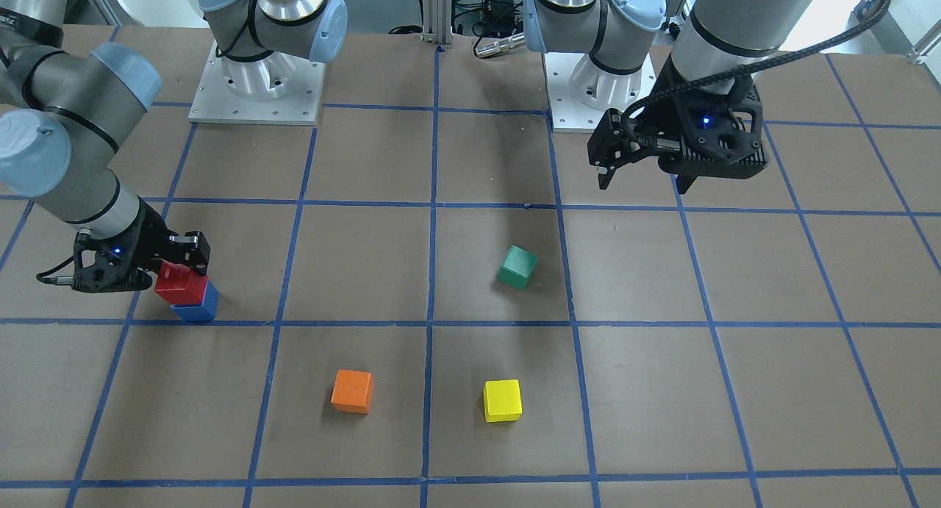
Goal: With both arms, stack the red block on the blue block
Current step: 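Lower the red cube onto the blue cube with the right gripper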
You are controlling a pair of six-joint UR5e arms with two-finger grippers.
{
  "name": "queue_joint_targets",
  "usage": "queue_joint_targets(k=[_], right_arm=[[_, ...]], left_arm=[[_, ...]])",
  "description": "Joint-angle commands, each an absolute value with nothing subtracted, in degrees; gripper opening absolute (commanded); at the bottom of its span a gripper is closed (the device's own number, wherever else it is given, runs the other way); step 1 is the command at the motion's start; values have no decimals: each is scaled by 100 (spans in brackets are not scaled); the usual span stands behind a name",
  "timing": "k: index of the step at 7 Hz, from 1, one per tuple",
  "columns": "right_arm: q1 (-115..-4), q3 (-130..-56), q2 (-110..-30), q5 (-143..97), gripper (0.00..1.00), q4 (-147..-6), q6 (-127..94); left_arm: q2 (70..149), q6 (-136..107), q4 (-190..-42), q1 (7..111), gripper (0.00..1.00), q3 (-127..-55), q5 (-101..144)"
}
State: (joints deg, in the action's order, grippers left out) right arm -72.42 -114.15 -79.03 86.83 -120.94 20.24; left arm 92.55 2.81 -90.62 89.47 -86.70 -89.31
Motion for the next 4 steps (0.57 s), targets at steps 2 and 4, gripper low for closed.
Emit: queue_joint_targets(k=[2,4], right_arm=[[-7242,-11426,-7901,8684,38,-12085,2004],[-7242,-11434,-7893,8692,79,-12076,2030]], left_arm=[[9255,281,-9062,8947,100,-8666,-8930],[9255,281,-9062,8947,100,-8657,-8938]])
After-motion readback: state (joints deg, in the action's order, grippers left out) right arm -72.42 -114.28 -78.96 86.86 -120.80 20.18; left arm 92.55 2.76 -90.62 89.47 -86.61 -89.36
